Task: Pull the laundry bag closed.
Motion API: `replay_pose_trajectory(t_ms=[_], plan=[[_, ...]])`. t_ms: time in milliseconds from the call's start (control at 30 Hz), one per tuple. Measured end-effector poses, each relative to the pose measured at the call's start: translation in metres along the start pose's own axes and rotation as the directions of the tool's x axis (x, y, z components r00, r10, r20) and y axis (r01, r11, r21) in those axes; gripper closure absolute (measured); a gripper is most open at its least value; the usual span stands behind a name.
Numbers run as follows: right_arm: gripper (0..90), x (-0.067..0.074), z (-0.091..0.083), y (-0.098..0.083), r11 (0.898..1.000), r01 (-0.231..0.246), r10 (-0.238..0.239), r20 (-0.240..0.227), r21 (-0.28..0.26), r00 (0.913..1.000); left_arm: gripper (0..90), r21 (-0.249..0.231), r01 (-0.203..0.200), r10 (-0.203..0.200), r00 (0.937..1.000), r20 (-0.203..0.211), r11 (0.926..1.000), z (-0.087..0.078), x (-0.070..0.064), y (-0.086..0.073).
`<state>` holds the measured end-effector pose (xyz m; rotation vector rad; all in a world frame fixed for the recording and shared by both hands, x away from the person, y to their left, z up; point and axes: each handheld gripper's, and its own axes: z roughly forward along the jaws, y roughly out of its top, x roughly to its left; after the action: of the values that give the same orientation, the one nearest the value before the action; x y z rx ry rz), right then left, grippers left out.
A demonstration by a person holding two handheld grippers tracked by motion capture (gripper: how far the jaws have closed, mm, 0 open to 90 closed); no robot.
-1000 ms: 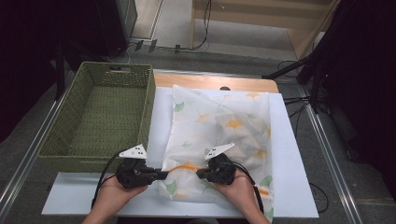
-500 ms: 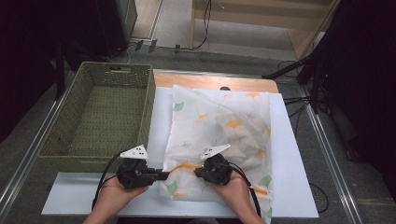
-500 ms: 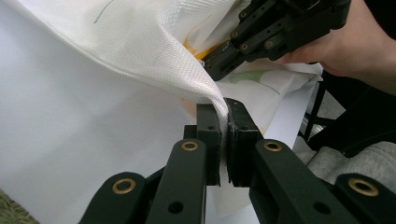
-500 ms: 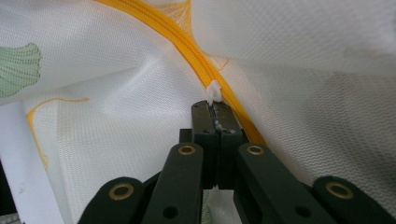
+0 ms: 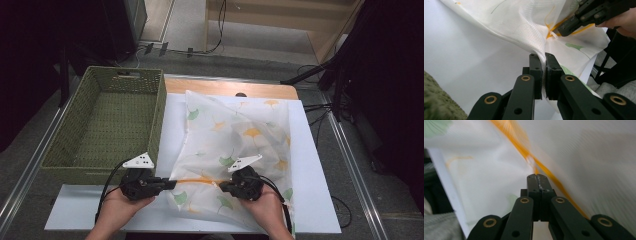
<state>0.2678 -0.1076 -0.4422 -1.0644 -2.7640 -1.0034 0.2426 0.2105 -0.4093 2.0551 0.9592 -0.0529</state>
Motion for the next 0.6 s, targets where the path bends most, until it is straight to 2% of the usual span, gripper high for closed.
replay_pose_trajectory(t_ms=[67, 100, 167, 267, 300, 367, 467, 600], plan=[[90.0, -0.005, -0.004, -0.005, 1.000, -0.024, 0.024, -0.006, -0.008, 0.9997, 86.4, -0.008, 0.017, -0.017, 0.9997, 0.016, 0.9998, -0.001, 0.002, 0.000], [90.0, -0.007, -0.005, -0.005, 0.999, -0.032, 0.032, -0.031, -0.019, 0.9990, 86.4, -0.009, 0.021, -0.021, 0.9996, 0.017, 0.9997, 0.000, 0.002, 0.000], [90.0, -0.005, -0.004, -0.004, 0.999, -0.014, 0.012, -0.041, -0.045, 0.9991, 86.4, 0.000, 0.012, -0.012, 0.9997, 0.021, 0.9999, 0.002, 0.001, 0.000], [90.0, -0.001, 0.001, -0.001, 0.997, -0.007, 0.001, -0.088, -0.073, 0.9961, 86.3, 0.006, 0.007, -0.007, 0.9998, 0.021, 1.0000, 0.003, 0.000, 0.000], [90.0, 0.000, 0.002, -0.001, 0.997, -0.002, -0.005, -0.091, -0.072, 0.9959, 86.3, 0.004, 0.009, -0.009, 0.9997, 0.021, 1.0000, 0.003, 0.000, 0.000], [81.0, 0.000, 0.005, -0.002, 0.997, 0.003, -0.010, -0.082, -0.083, 0.9966, 86.3, 0.003, 0.011, -0.011, 0.9997, 0.024, 0.9999, 0.003, 0.000, 0.000], [79.5, -0.003, 0.011, -0.001, 0.997, -0.007, 0.001, -0.071, -0.083, 0.9975, 86.3, 0.004, 0.006, -0.006, 0.9996, 0.028, 1.0000, 0.003, 0.000, 0.000], [74.9, -0.003, 0.022, 0.001, 0.998, -0.004, 0.000, -0.075, -0.057, 0.9972, 86.3, 0.011, 0.002, -0.002, 0.9995, 0.033, 0.9999, 0.005, -0.002, 0.000]])
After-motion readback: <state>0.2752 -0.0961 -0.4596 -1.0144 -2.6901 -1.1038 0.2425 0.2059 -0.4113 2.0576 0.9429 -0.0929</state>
